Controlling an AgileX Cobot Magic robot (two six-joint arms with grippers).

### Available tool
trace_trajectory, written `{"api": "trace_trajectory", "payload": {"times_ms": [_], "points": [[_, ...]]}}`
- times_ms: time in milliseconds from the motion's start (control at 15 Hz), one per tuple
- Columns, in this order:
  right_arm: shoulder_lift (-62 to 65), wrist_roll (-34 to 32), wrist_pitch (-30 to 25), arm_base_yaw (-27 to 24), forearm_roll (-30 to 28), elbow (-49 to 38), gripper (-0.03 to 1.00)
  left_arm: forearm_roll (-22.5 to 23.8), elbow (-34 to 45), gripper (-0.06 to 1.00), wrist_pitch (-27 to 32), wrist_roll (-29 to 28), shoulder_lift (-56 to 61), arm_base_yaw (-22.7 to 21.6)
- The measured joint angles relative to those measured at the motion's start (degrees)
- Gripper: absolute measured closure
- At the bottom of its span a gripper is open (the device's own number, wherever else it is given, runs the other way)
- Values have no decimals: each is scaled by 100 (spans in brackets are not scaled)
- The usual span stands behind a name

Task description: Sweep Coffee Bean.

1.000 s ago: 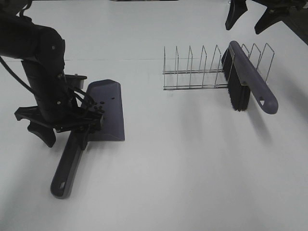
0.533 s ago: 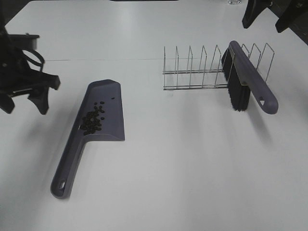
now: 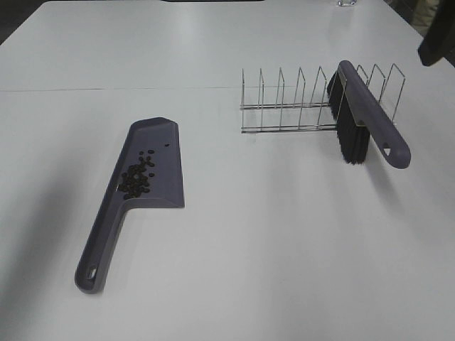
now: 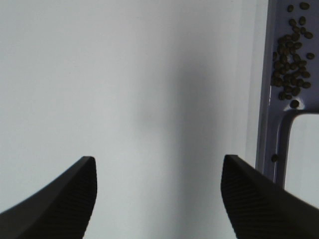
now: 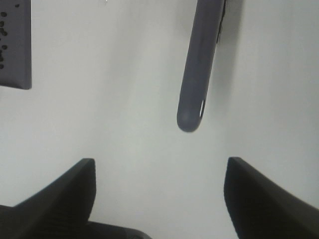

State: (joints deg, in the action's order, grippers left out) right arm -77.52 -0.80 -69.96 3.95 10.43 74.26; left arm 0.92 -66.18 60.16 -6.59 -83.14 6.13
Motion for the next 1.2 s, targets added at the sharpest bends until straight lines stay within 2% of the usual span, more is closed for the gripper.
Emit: {"api": "trace_trajectory", "payload": {"times_ms": [133, 400, 467, 733, 933, 1200], "points": [[1220, 0, -6, 0, -17, -911, 34, -29, 871, 30, 80, 11, 1089, -11], [3088, 0, -11, 0, -17, -2120, 34, -92, 1977, 30, 401, 23, 2974, -17], [3323, 0, -11, 0, -17, -2246, 34, -92, 2057, 30, 413, 23, 3174, -17], [4985, 29, -29, 0, -80, -3409, 34, -23, 2584, 30, 441, 23, 5168, -17], [5884, 143, -29, 0, -602, -3948, 34, 126, 2945, 30, 561, 23, 6131, -17], [6984, 166, -29, 0, -1043, -4228, 34, 292, 3266, 30, 613, 86, 7065, -17]]}}
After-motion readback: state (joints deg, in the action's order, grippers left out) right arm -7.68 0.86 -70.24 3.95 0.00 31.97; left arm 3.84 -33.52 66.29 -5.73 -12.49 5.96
